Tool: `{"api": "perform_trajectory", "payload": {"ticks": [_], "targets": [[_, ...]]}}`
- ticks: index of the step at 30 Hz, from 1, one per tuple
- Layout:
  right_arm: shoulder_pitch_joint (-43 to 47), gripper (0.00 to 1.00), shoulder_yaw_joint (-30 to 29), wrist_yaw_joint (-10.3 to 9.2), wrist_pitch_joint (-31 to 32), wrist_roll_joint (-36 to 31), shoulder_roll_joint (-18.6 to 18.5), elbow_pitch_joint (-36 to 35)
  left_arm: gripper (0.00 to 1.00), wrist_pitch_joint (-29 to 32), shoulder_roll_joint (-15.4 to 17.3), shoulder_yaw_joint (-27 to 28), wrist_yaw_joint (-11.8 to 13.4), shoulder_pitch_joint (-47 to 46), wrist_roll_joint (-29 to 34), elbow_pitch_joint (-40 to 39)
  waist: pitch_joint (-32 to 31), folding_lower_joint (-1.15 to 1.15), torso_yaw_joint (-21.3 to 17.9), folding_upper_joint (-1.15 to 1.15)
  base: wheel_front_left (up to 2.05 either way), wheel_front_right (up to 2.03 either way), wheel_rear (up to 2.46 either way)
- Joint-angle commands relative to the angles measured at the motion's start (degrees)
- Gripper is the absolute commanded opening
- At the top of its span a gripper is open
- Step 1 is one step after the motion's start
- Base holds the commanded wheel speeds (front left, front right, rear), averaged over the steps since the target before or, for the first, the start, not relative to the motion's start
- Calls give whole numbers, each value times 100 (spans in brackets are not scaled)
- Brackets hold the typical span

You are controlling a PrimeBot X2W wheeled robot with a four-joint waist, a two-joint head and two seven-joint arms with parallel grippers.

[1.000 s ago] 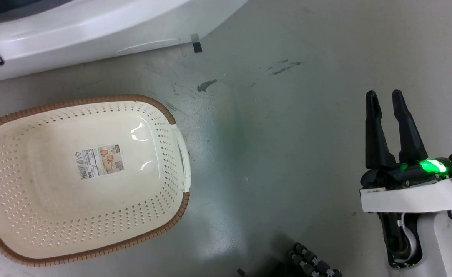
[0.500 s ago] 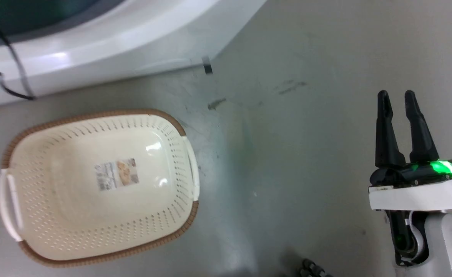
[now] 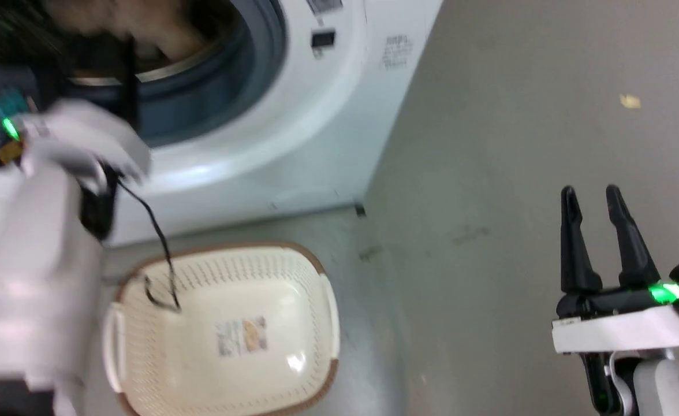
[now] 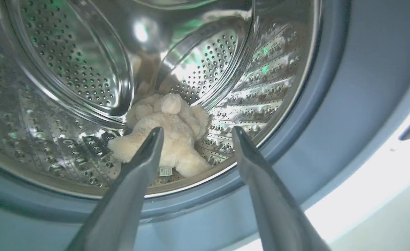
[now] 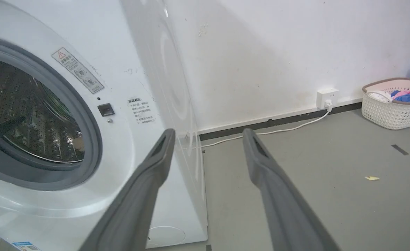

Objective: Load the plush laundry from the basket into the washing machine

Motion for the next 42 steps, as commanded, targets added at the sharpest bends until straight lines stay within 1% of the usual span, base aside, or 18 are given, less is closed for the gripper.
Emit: {"api": "perform_trajectory", "payload": {"ticks": [1,5,8,10,15,18,20,22,26,33,42], "targets": [[134,100,-10,5,-23,-97,-6,5,100,-27,-85,98,-20,552,-76,-445,-849,2,488,0,0,0,0],[397,100,-59,5,-23,-232,-6,-15,100,-29,-364,303,112,1835,-148,-1626,-1348,2,822,0,0,0,0],[609,100,-77,5,-23,-308,-6,-17,100,-30,-589,463,383,2781,-94,-2500,-1657,2,1059,0,0,0,0],[743,100,-91,5,-23,-333,-6,-16,100,-30,-711,463,493,3367,-24,-2923,-1820,2,1203,0,0,0,0],[1045,100,-42,5,-23,-340,-6,9,100,-31,-954,606,716,4548,-47,-3595,-2156,2,1419,0,0,0,0],[1191,100,-77,5,-23,-306,-6,-34,100,-31,-1051,663,794,5083,-18,-3893,-2253,2,1500,0,0,0,0],[1289,100,-50,5,-23,-336,-6,-62,100,-31,-1064,666,819,5375,108,-4096,-2310,2,1538,0,0,0,0],[1393,100,7,5,-23,-434,-6,-90,100,-31,-1081,612,762,5635,213,-4210,-2347,2,1567,0,0,0,0],[1557,100,84,5,-23,-599,-6,-106,100,-31,-1154,501,780,5954,425,-4216,-2390,2,1621,0,0,0,0],[1663,100,169,5,-23,-691,-6,-93,100,-31,-1228,373,801,6098,761,-4150,-2440,2,1634,0,0,0,0],[1678,100,252,5,-23,-707,-6,-88,100,-31,-1258,398,708,6096,935,-4113,-2460,2,1609,0,0,0,0]]}}
